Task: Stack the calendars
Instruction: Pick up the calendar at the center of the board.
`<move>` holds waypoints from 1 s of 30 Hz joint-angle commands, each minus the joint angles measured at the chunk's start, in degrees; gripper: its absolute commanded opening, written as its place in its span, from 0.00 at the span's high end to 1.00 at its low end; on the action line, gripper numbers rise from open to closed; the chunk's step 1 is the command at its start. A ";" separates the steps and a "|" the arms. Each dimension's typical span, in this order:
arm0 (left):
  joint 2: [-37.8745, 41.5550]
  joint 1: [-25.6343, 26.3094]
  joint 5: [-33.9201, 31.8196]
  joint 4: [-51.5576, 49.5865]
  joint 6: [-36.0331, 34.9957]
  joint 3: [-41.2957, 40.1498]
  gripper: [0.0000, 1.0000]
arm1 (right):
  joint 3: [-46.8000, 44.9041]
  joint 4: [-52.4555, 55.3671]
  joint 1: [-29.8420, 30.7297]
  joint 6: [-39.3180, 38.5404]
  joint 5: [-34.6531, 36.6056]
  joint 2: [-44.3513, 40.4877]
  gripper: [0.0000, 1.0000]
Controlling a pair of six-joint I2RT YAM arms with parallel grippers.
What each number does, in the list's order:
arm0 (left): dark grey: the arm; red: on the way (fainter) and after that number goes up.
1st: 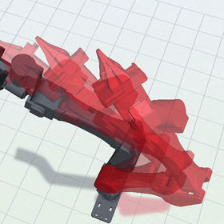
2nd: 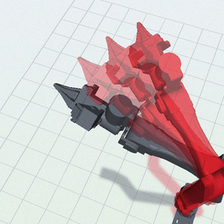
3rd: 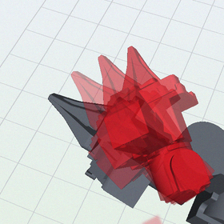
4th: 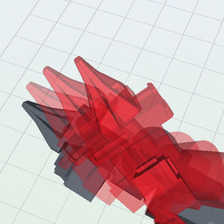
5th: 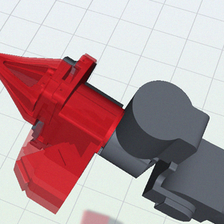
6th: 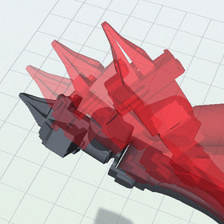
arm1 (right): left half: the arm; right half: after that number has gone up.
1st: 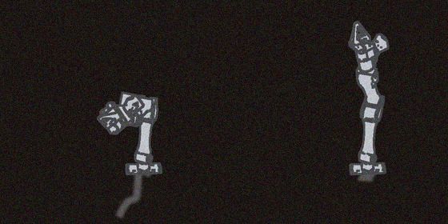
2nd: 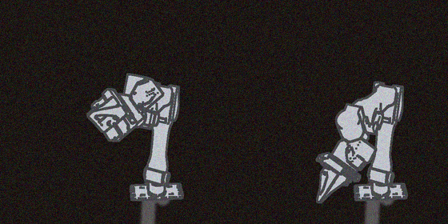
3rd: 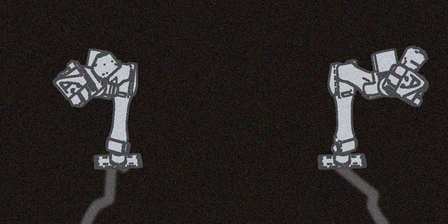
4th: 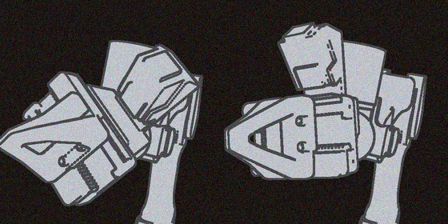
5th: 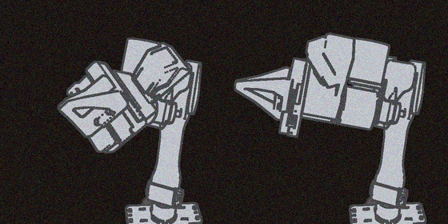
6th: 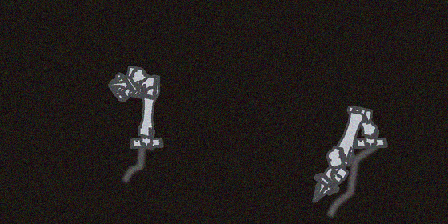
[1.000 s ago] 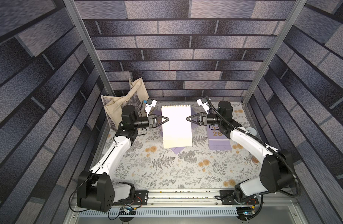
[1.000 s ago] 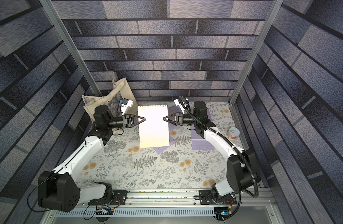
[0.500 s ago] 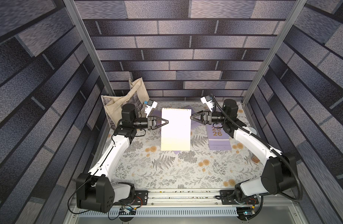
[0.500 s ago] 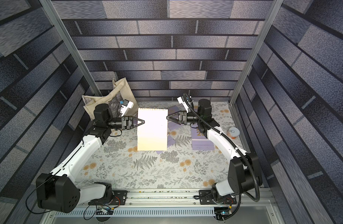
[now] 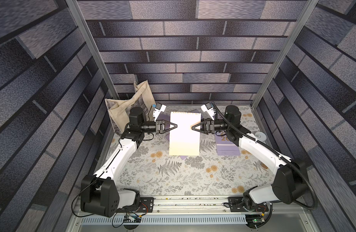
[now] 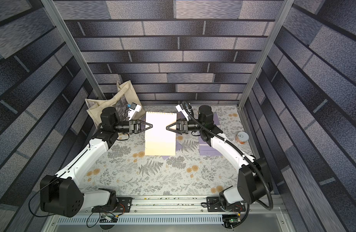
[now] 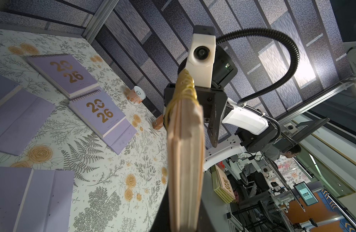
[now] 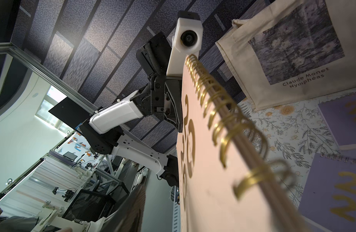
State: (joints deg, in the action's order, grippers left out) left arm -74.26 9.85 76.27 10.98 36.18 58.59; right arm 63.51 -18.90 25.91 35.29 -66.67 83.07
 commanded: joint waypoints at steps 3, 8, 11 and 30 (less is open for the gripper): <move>0.77 0.60 0.37 3.83 0.73 1.71 1.00 | -1.19 -2.21 1.50 -0.69 -1.27 0.87 0.59; 0.69 0.62 0.00 4.45 0.95 1.02 1.00 | -1.85 -2.91 2.19 -0.25 -0.60 0.91 0.79; 0.69 0.54 -0.50 4.66 1.15 0.83 1.00 | -1.81 -3.49 2.30 0.59 -1.24 1.30 0.96; 1.81 -9.50 -5.73 -5.44 -0.86 1.06 0.01 | -7.21 4.07 2.16 6.36 2.91 0.29 1.00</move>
State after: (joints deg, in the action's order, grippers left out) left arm -74.24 1.69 71.88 9.34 37.43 58.57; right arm 57.14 -16.99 27.64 39.88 -64.75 84.09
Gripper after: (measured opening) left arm 0.989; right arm 0.121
